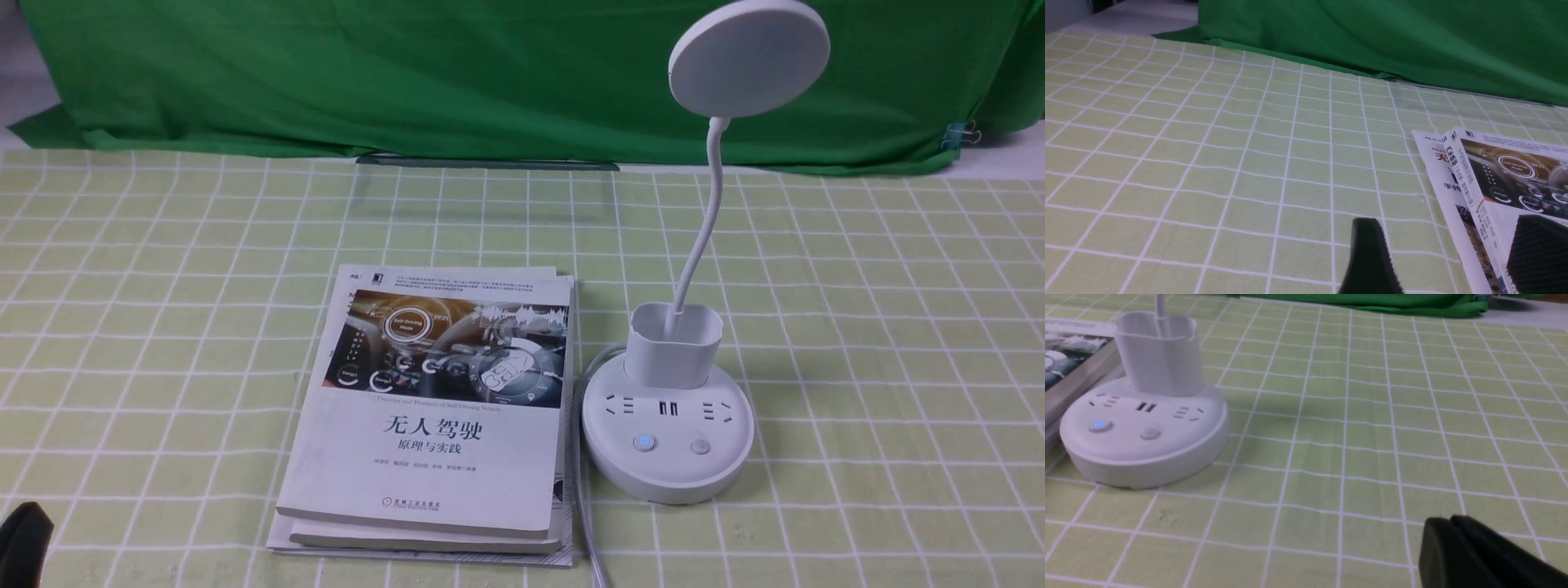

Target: Turn off the desk lamp on the green coffee tablecloth by hand.

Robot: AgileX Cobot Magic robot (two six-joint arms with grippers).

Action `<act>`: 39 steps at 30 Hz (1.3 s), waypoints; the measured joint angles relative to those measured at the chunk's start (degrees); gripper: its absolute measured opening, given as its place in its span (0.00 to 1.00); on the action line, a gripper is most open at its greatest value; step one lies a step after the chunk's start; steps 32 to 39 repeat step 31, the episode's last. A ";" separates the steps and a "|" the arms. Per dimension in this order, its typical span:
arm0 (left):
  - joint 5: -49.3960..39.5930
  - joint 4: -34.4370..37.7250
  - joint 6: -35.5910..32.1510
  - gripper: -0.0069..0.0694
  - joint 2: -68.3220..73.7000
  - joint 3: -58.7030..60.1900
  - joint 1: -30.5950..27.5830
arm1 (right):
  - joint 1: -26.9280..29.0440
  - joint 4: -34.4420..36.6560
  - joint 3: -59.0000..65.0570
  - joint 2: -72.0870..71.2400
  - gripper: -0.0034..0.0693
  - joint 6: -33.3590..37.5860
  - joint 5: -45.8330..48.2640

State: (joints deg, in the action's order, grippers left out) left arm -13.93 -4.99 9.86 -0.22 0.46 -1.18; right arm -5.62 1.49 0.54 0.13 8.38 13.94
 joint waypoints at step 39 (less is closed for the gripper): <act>0.00 0.00 0.00 0.63 0.00 0.00 0.00 | 0.00 0.00 0.00 0.00 0.25 0.00 0.00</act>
